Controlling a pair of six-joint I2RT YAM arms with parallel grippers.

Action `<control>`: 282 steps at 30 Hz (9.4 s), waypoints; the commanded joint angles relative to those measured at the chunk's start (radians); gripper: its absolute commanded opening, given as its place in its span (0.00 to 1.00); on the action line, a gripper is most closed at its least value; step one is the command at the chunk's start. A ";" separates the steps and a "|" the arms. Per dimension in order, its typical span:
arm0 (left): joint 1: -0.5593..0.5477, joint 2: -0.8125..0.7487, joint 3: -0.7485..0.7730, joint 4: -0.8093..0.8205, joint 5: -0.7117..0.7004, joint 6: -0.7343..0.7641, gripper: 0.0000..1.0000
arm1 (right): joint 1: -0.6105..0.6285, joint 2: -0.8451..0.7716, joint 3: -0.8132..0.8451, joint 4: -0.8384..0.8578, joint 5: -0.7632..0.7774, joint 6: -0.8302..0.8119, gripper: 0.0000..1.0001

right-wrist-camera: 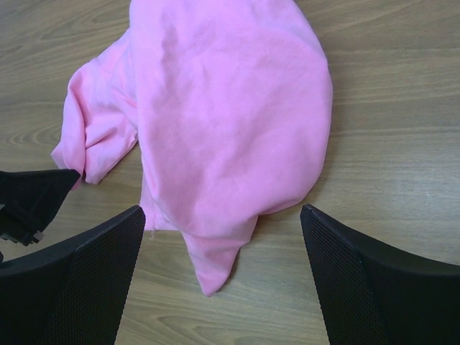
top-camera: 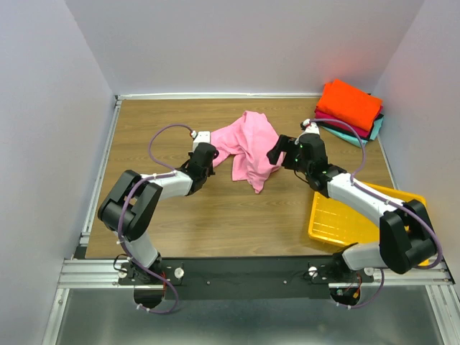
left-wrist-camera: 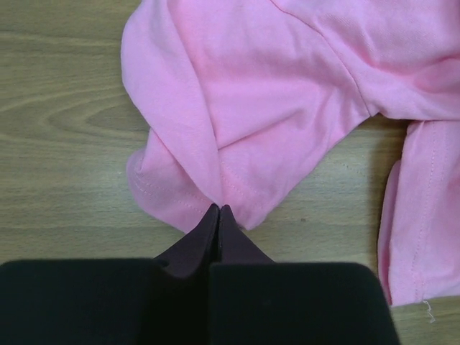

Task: Fold and stack the t-shirts
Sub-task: Flatten the tshirt out

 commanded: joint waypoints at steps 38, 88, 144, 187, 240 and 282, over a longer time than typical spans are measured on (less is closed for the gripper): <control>0.224 -0.483 -0.007 0.172 0.152 0.128 0.00 | 0.299 0.551 0.346 -0.028 0.018 -0.047 0.73; 0.350 -0.698 -0.018 0.139 0.064 0.130 0.00 | 0.215 0.414 0.226 -0.186 0.270 -0.019 0.70; 0.356 -0.743 -0.090 0.127 -0.055 0.110 0.00 | 0.169 -0.004 0.018 -0.181 0.170 0.020 0.81; 0.356 -0.742 -0.109 0.142 -0.031 0.122 0.00 | 0.378 0.038 -0.162 -0.488 0.290 0.378 0.39; 0.428 -0.781 0.592 0.055 0.305 0.213 0.00 | 0.095 -0.101 0.898 -0.348 0.253 -0.349 0.02; 0.453 -0.983 0.608 0.063 0.359 0.199 0.00 | -0.035 -0.279 0.834 -0.299 -0.038 -0.325 0.02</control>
